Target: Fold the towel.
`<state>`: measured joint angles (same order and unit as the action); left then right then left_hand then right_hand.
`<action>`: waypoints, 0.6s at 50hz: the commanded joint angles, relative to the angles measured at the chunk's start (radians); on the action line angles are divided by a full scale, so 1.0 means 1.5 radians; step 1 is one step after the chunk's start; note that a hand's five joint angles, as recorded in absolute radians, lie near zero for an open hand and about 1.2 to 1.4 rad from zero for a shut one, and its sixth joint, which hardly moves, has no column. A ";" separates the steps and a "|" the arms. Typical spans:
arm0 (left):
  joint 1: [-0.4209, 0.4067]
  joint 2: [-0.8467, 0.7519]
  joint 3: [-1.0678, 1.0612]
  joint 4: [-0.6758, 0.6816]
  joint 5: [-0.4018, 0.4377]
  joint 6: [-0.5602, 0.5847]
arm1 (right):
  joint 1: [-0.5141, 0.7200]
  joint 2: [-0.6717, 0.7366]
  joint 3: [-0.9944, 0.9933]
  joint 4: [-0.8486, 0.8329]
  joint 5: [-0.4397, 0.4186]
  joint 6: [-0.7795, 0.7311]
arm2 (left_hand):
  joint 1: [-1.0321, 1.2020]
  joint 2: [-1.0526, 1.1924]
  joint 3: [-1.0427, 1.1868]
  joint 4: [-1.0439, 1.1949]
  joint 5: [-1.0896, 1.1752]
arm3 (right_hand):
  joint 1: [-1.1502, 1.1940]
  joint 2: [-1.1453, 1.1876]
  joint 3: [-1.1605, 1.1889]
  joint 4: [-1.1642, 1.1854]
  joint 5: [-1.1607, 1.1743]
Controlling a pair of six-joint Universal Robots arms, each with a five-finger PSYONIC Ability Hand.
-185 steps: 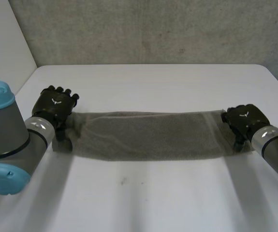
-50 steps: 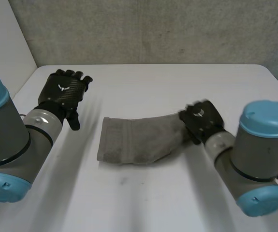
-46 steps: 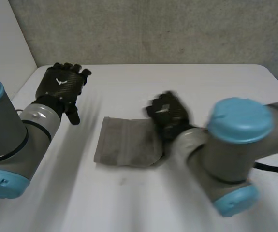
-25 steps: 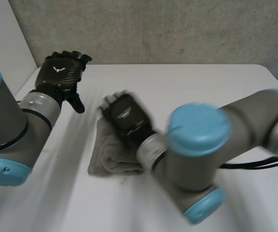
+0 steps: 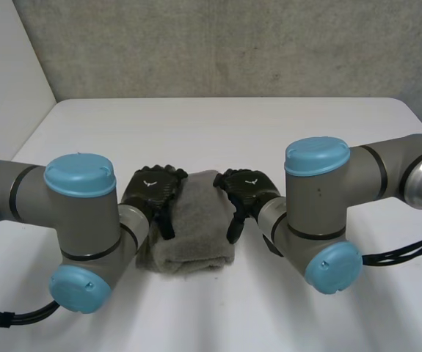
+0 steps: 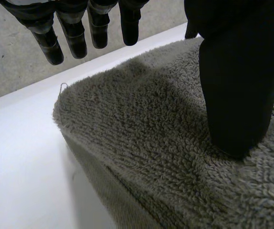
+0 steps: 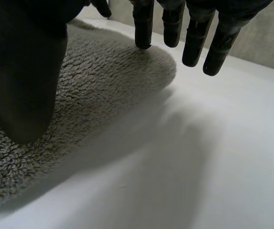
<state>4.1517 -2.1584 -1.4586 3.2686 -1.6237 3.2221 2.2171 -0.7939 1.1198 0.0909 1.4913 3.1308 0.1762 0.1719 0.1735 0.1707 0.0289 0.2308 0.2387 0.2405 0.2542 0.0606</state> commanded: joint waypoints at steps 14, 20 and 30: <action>0.024 0.261 0.087 -0.143 -0.013 -0.001 | -0.065 -0.291 0.010 0.048 0.087 -0.002 | 0.003 0.006 0.005 0.007 -0.015 | -0.038 -0.043 -0.044 -0.053 -0.040; 0.040 0.347 0.122 -0.213 -0.060 -0.008 | -0.109 -0.401 0.065 0.050 0.106 -0.007 | 0.003 0.006 0.005 0.007 -0.015 | -0.038 -0.043 -0.044 -0.053 -0.040; 0.060 0.394 0.083 -0.223 -0.067 -0.007 | -0.148 -0.478 0.156 0.043 0.105 -0.060 | 0.001 0.004 0.003 0.005 -0.017 | -0.038 -0.043 -0.044 -0.053 -0.040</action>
<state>4.2274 -1.5871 -1.2970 2.9309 -1.7239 3.2108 2.0156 -1.4762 1.2926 0.1635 1.6554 3.0858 0.1762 0.1710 0.1735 0.1704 0.0289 0.2283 0.2387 0.2405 0.2510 0.0606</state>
